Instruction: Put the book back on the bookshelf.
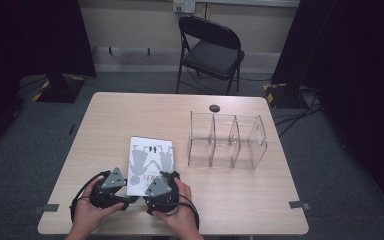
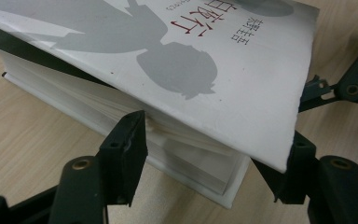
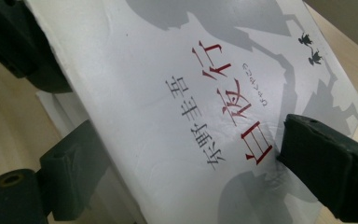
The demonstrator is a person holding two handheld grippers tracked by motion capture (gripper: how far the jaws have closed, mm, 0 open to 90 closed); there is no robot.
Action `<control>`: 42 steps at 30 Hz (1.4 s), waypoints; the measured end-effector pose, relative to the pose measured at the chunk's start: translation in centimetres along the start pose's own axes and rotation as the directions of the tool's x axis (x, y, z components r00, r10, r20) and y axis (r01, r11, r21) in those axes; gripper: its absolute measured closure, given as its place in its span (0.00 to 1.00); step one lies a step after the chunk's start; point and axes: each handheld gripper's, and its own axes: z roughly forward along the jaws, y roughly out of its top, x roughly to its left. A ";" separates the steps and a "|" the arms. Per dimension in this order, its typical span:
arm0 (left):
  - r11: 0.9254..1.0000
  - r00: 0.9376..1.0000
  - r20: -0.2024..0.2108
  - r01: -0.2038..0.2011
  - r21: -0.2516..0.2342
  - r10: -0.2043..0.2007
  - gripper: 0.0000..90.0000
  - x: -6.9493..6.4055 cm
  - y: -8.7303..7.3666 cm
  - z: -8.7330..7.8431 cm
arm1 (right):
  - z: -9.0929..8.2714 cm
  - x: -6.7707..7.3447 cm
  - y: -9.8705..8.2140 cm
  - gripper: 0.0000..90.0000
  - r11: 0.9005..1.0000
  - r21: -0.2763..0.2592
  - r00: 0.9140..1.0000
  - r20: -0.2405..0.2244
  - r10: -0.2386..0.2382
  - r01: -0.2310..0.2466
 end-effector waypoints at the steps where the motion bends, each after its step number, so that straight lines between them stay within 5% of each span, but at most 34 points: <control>1: 1.000 1.000 -0.002 -0.001 0.000 0.001 0.42 0.0 0.0 0.0 | 0.1 0.1 0.0 0.11 1.000 -0.001 1.000 0.010 0.001 -0.001; 5: 1.000 1.000 -0.004 0.011 -0.007 -0.011 0.42 -0.1 -0.2 0.0 | 0.4 0.4 0.1 0.13 1.000 -0.001 0.999 0.046 -0.020 0.020; 10: 0.999 1.000 0.011 0.024 -0.021 -0.024 0.42 0.0 -0.4 0.2 | 0.4 0.2 0.1 0.16 0.999 -0.003 0.998 0.034 -0.048 0.048; 11: 0.998 0.999 0.020 0.037 -0.041 -0.036 0.42 0.3 -0.7 0.3 | 0.3 0.2 0.2 0.20 0.996 -0.001 0.996 0.029 -0.085 0.085; 14: 0.999 1.000 0.009 0.009 -0.045 -0.009 0.32 0.5 -0.7 0.0 | 0.2 0.2 0.5 0.26 0.992 0.014 0.992 0.028 -0.123 0.123; 24: 1.000 1.000 0.014 -0.001 -0.014 0.001 0.29 1.6 -1.5 -0.5 | -1.4 -0.7 1.8 0.47 0.991 0.033 0.991 0.024 -0.134 0.133; 30: 1.000 0.999 0.033 0.017 -0.008 -0.017 0.26 1.7 -1.7 -0.3 | -2.1 -1.7 2.3 0.52 0.994 0.035 0.994 0.010 -0.107 0.106; 42: 1.000 1.000 0.018 -0.022 0.009 0.022 0.22 2.3 -2.1 -0.3 | -3.2 -3.2 4.1 0.59 0.995 0.071 0.997 0.012 -0.072 0.071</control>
